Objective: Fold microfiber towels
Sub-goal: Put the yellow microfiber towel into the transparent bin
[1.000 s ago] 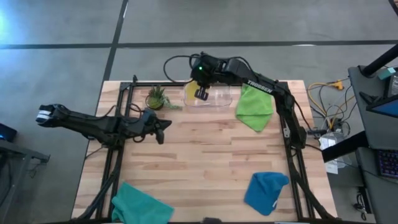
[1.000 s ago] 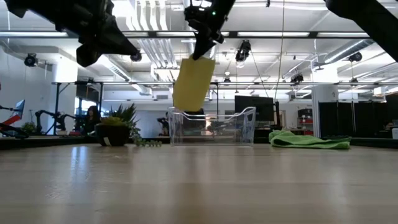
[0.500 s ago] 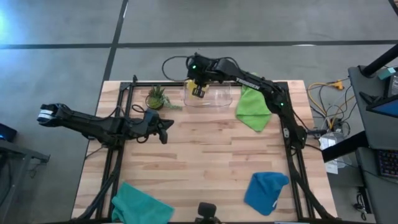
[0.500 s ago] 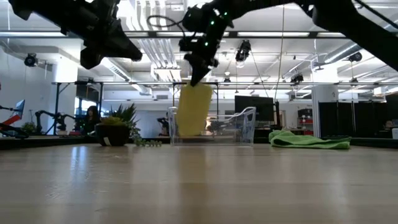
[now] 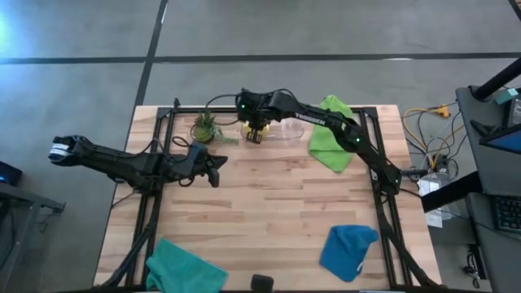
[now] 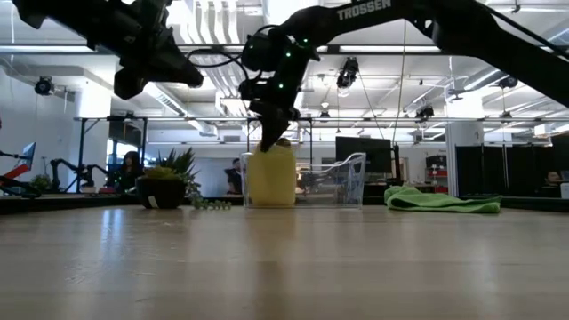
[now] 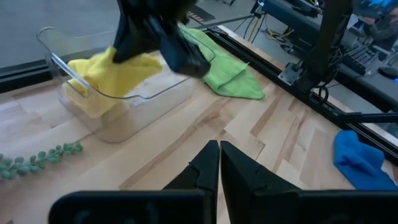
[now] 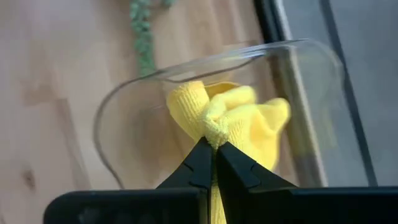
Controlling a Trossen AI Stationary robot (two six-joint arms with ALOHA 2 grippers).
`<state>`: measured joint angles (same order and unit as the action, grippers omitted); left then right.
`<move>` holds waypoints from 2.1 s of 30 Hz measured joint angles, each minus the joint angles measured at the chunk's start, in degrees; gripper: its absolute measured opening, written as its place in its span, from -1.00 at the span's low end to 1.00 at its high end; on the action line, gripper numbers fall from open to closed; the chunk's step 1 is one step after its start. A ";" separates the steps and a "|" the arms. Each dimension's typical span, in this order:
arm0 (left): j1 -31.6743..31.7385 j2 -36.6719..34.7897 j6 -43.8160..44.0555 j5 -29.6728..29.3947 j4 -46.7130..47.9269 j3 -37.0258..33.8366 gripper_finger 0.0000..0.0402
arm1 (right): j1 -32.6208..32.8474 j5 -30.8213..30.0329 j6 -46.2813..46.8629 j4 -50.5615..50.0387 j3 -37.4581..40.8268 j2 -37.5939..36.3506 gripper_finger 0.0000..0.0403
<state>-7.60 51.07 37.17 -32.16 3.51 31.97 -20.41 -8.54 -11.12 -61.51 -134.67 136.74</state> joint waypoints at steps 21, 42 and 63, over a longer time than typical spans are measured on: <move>0.00 0.43 0.16 -0.07 -1.19 0.00 -1.00 | 0.51 10.69 4.66 -1.41 -0.01 -1.00 -0.38; 0.13 2.89 2.97 -0.07 -3.32 0.02 -1.00 | -7.02 26.86 0.24 0.34 5.88 -2.66 -0.93; 0.90 2.91 3.04 -2.60 -3.28 0.02 -1.00 | -4.89 26.57 1.84 13.33 17.32 -2.66 -0.96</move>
<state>-6.70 53.98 40.21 -34.76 0.23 31.99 -25.29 18.03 -9.28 -48.18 -117.35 134.08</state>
